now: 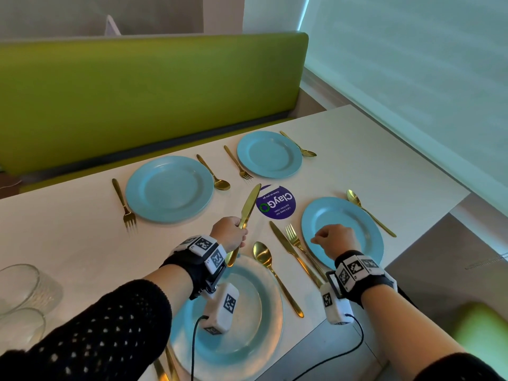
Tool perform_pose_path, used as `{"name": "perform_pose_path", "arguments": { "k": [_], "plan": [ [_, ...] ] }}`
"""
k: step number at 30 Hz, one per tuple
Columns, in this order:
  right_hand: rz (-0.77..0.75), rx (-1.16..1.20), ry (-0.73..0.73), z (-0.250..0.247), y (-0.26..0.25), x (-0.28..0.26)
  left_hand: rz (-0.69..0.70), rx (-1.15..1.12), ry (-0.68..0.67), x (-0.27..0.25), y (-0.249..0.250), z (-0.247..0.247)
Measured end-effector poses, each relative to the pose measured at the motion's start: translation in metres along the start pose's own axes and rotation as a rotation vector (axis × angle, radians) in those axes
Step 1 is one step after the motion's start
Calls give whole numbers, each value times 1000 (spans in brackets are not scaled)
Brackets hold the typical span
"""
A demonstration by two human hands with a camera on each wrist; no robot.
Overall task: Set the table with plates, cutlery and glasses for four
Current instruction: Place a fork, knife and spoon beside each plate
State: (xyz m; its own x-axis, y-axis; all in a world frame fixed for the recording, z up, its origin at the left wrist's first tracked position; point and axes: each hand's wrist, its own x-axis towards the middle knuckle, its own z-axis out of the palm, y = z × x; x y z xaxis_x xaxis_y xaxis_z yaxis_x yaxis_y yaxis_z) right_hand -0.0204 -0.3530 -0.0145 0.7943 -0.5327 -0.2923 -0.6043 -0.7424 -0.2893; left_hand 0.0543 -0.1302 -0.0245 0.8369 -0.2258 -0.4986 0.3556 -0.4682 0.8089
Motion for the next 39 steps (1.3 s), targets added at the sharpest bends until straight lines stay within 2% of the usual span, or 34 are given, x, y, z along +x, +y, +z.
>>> {"name": "perform_pose_path", "arguments": {
  "k": [5, 9, 13, 17, 19, 22, 25, 28, 30, 34, 37, 39],
  "plan": [
    [-25, -29, 0, -10, -6, -4, 18, -46, -54, -1, 3, 0],
    [-87, -21, 9, -11, -29, -19, 10, -83, -105, -4, 6, -4],
    [-315, -56, 58, 6, -79, -44, 10, -105, -141, -5, 8, -14],
    [-566, -68, 5, 37, -122, -59, 30, -73, -176, -5, 7, -29],
    [-620, -103, 13, 44, -134, -58, 28, -56, -177, -2, 5, -40],
    [-726, -149, 109, 50, -146, -55, 12, -73, -179, 3, 3, -55],
    [-771, -191, 57, 53, -152, -46, -23, -102, -195, 9, 1, -64],
    [-860, -162, 155, 56, -153, -27, -65, -191, -181, 17, 3, -69],
    [-814, -172, 139, 52, -157, -9, -77, -252, -78, 27, 6, -78],
    [-587, -303, -8, 26, -171, 38, -58, -260, 130, 47, 12, -105],
    [-462, -353, -31, 17, -189, 79, -61, -260, 222, 61, 10, -124],
    [-436, -445, -64, 19, -204, 106, -71, -260, 253, 69, 6, -132]
  ]
}}
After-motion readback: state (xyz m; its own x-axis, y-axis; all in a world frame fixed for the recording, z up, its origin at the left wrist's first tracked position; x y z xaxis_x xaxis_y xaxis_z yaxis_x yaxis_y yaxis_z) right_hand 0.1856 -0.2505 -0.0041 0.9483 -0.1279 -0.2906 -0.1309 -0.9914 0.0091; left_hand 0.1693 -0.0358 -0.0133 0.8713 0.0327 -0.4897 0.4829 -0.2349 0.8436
